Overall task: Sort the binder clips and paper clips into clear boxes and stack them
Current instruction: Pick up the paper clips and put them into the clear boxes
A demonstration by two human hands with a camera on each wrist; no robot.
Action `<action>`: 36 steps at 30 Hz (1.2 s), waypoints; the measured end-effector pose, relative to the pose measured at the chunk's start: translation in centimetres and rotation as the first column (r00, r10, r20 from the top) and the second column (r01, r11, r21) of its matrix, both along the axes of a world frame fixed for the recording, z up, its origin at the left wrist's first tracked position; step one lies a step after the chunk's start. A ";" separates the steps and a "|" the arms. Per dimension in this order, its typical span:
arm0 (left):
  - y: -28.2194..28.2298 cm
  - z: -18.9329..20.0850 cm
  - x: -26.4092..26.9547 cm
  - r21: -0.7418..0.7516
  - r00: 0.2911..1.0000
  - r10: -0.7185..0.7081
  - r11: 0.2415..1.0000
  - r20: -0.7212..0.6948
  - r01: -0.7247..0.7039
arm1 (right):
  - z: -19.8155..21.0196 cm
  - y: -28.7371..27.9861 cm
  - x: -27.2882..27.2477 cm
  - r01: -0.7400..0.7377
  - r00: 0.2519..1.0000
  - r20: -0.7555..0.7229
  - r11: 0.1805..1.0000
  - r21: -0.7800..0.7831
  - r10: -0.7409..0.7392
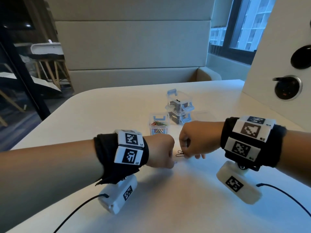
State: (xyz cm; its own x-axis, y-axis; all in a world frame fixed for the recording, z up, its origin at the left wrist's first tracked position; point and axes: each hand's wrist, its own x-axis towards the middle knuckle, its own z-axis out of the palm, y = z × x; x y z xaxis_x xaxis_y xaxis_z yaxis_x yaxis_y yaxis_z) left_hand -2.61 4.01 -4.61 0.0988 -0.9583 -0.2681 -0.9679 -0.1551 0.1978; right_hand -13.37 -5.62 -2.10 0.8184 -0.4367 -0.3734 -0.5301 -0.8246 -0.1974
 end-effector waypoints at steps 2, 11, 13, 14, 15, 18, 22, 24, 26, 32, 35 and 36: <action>0.3 0.6 0.4 -0.047 0.999 0.019 0.999 -0.026 -0.021 | 1.0 -0.3 0.5 0.028 0.996 0.088 0.999 -0.023 -0.026; -1.6 4.2 6.1 -0.398 0.921 0.331 0.832 -0.206 -0.388 | 3.3 -2.2 5.1 0.207 0.880 0.442 0.978 -0.026 -0.174; -1.9 4.1 6.8 -0.394 0.901 0.356 0.813 -0.247 -0.429 | 3.2 -2.5 5.9 0.226 0.868 0.454 0.974 -0.004 -0.200; -2.1 3.9 7.0 -0.389 0.895 0.359 0.809 -0.266 -0.440 | 3.1 -2.6 6.2 0.231 0.866 0.455 0.973 0.009 -0.210; -2.2 3.8 7.2 -0.383 0.889 0.357 0.808 -0.287 -0.448 | 3.0 -2.7 6.4 0.234 0.865 0.451 0.972 0.025 -0.220; -2.5 3.3 7.5 -0.381 0.874 0.328 0.804 -0.358 -0.457 | 2.8 -2.6 6.6 0.230 0.871 0.429 0.971 0.072 -0.238; -2.6 3.1 7.7 -0.473 0.929 0.295 0.800 -0.226 -0.369 | 3.8 -3.2 6.3 0.256 0.833 0.528 0.961 -0.103 -0.166; -2.7 3.0 7.8 -0.496 0.939 0.285 0.798 -0.193 -0.344 | 4.5 -4.0 6.1 0.293 0.842 0.524 0.925 -0.244 -0.128; -2.9 2.9 7.8 -0.497 0.943 0.276 0.801 -0.187 -0.333 | 4.6 -5.2 6.1 0.339 0.877 0.451 0.878 -0.338 -0.165; -3.3 3.0 7.0 -0.480 0.953 0.254 0.823 -0.165 -0.303 | 2.6 -7.8 7.2 0.417 0.892 0.265 0.893 -0.167 -0.367; -3.3 3.0 6.6 -0.461 0.957 0.250 0.839 -0.147 -0.290 | 1.8 -8.1 7.6 0.438 0.868 0.314 0.891 -0.123 -0.384; -3.2 3.0 6.4 -0.457 0.957 0.247 0.841 -0.150 -0.289 | 1.6 -8.1 7.7 0.441 0.861 0.337 0.889 -0.121 -0.381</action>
State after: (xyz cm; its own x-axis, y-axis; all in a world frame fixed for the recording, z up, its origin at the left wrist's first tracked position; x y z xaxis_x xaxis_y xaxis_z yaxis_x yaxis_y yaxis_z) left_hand 3.82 0.79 -1.66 0.3679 -0.9106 0.1883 -0.8792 -0.2747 0.3893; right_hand -5.69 -13.74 -0.54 0.6064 -0.7949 -0.0204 -0.7703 -0.5809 -0.2631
